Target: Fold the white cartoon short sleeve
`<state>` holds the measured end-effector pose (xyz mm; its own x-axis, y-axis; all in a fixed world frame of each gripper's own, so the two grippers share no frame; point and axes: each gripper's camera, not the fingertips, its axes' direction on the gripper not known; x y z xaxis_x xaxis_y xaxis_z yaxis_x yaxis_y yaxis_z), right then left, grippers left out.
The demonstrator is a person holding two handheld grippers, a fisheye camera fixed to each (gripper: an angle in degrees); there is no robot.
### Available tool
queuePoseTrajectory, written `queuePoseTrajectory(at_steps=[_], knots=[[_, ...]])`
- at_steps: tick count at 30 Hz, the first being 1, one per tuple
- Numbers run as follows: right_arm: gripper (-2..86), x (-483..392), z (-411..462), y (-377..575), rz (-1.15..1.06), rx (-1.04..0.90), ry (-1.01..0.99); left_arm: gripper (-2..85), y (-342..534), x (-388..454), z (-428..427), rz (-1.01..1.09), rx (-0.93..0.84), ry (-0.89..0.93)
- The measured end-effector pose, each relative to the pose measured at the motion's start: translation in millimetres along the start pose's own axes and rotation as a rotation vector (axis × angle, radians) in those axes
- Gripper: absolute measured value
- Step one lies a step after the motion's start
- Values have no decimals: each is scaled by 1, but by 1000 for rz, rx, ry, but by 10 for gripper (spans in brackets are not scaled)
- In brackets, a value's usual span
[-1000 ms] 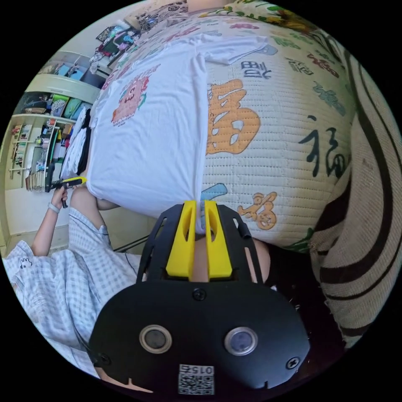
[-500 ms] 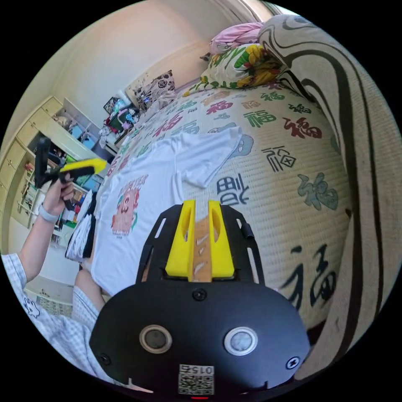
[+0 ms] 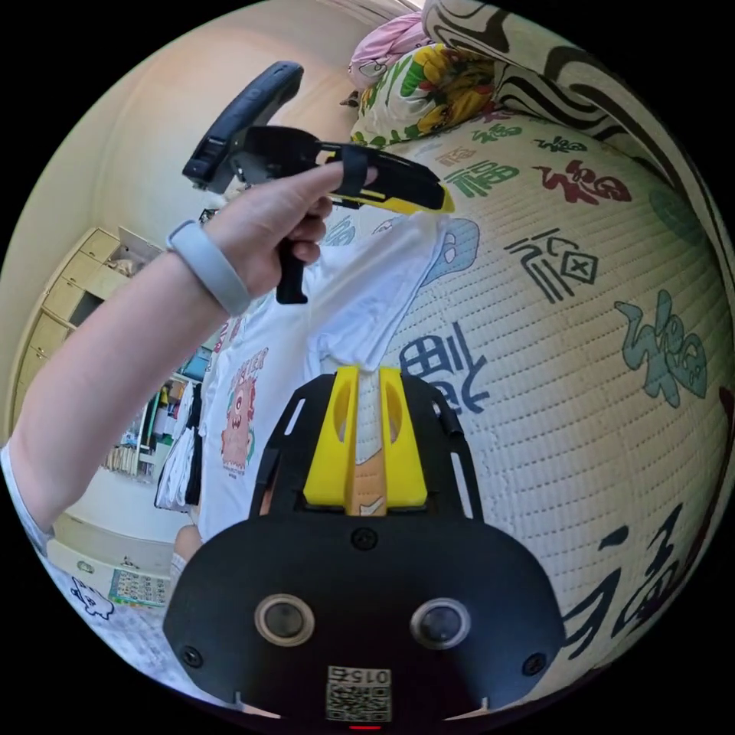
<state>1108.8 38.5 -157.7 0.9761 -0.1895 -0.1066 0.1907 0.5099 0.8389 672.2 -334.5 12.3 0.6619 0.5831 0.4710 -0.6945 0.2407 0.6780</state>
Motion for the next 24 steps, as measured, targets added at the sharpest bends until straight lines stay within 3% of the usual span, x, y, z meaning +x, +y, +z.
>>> queuePoseTrajectory(at_steps=[8, 17, 24], knots=[[11, -4, 2, -16, 57, 65, -90, 1, 8, -52, -20, -58, 138, 96], [2, -72, -5, -31, -185, 97, -27, -4, 90, -176, -90, -243, 406, 235], [4, -141, 48, -24, -439, -128, -13, 0, 228, -265, -74, -469, 433, 289]])
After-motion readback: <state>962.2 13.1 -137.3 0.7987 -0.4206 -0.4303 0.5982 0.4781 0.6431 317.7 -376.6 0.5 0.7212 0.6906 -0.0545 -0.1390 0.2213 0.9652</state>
